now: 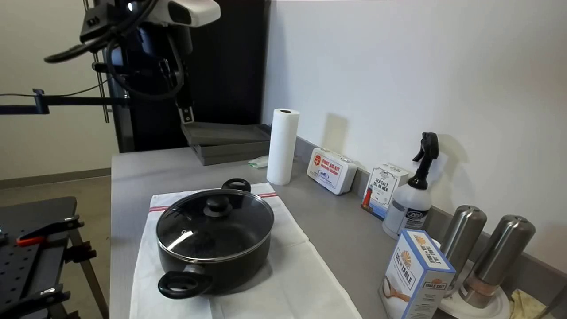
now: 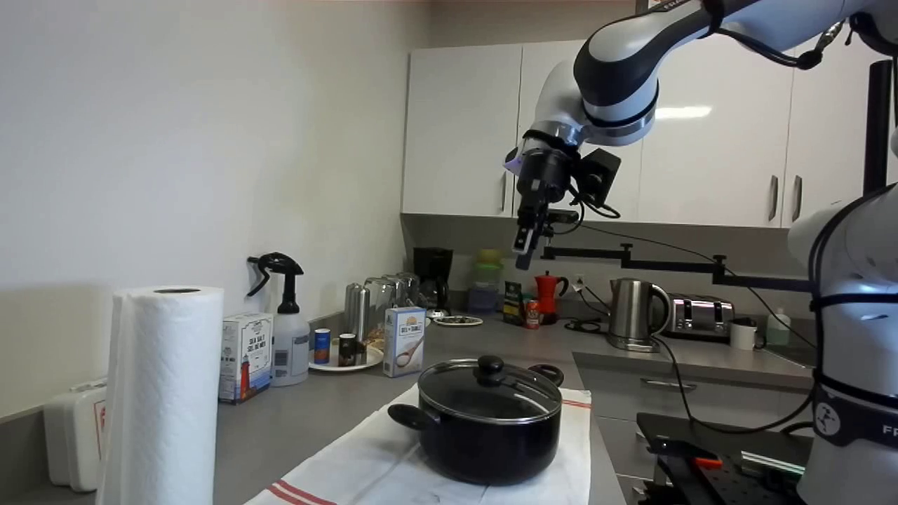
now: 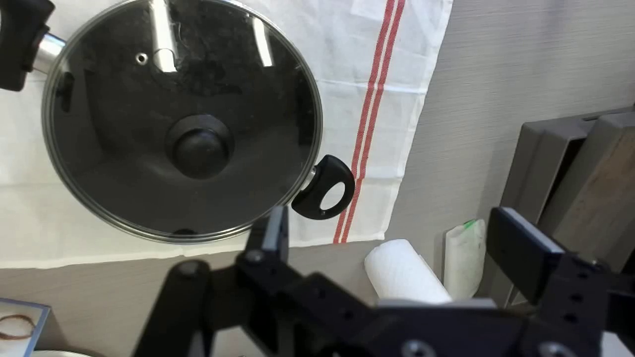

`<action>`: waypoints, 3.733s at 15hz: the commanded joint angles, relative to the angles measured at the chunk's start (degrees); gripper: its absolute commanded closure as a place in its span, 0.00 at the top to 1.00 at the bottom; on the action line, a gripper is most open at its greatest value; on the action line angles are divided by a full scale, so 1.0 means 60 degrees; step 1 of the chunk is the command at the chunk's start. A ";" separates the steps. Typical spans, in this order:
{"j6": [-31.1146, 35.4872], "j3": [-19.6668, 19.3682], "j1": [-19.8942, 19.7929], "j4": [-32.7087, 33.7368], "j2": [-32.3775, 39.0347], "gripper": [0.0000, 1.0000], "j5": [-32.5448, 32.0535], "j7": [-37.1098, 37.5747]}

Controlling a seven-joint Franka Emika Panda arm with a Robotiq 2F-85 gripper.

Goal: Uncover the pot

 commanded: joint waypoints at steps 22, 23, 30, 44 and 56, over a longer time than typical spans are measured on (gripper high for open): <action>0.1883 0.1240 -0.1434 0.0950 0.4320 1.00 -0.2709 0.4475; 0.1851 0.1215 -0.1411 0.1113 0.4521 1.00 -0.2823 0.4637; 0.1743 0.1025 -0.1333 0.2103 0.5620 1.00 -0.2870 0.4835; 0.1165 0.0917 -0.1258 0.2052 0.5567 0.45 -0.2900 0.5036; 0.1166 0.0955 -0.1240 0.1633 0.4541 0.25 -0.2932 0.4915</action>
